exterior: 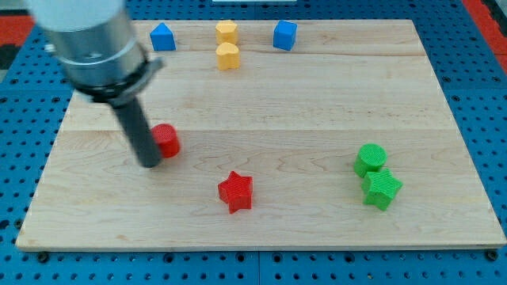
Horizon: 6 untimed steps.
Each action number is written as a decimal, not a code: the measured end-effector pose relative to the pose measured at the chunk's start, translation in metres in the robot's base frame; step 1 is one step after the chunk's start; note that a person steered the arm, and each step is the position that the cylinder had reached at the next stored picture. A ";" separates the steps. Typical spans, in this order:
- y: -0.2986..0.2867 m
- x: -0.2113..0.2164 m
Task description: Push the red circle right below the heart
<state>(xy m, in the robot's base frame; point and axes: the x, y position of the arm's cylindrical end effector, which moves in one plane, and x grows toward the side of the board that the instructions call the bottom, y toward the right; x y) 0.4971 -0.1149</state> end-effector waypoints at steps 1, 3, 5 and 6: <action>0.050 -0.015; 0.039 0.019; 0.017 -0.052; 0.093 -0.091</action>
